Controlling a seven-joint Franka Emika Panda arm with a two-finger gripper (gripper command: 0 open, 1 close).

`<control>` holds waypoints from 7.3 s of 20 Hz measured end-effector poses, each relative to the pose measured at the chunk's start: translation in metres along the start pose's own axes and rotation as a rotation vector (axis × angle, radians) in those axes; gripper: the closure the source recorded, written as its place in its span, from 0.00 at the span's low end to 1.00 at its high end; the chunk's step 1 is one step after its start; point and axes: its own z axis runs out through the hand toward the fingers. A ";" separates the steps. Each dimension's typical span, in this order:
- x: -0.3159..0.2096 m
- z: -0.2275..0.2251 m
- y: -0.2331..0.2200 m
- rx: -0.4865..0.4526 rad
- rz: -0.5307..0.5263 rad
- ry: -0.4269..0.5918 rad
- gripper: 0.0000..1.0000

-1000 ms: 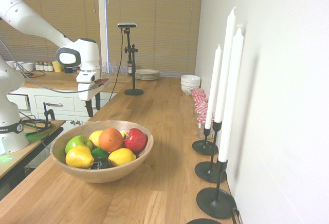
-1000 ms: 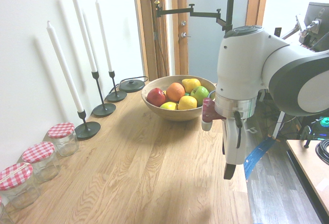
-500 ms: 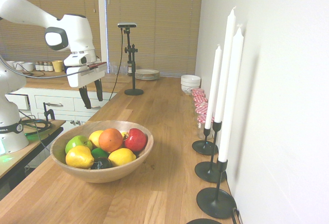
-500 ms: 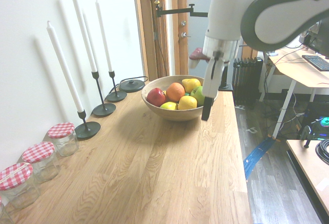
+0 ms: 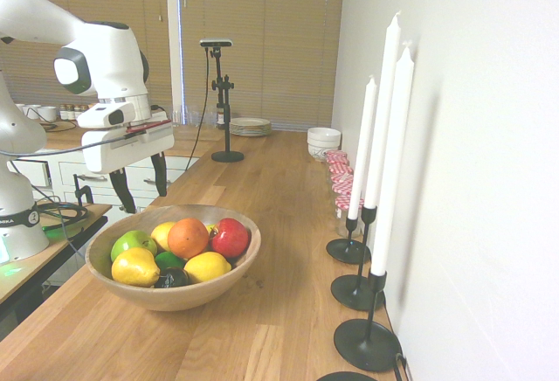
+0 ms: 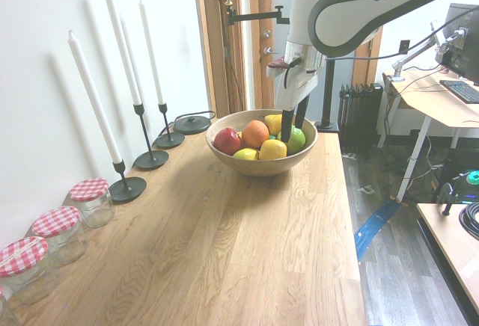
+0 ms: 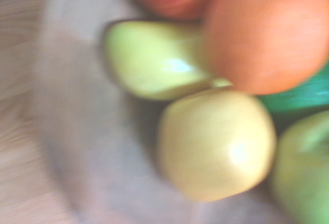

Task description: Take green apple out of the basket

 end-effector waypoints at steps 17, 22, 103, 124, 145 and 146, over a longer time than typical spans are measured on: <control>0.080 0.031 0.014 -0.025 0.062 -0.035 0.00; 0.081 0.042 0.012 -0.032 0.062 -0.049 1.00; 0.065 0.055 0.026 -0.006 0.073 -0.071 0.00; 0.068 0.078 0.011 -0.002 0.052 -0.074 1.00; -0.130 -0.070 -0.161 0.077 -0.215 0.050 1.00; -0.144 -0.063 -0.172 0.067 -0.229 0.045 1.00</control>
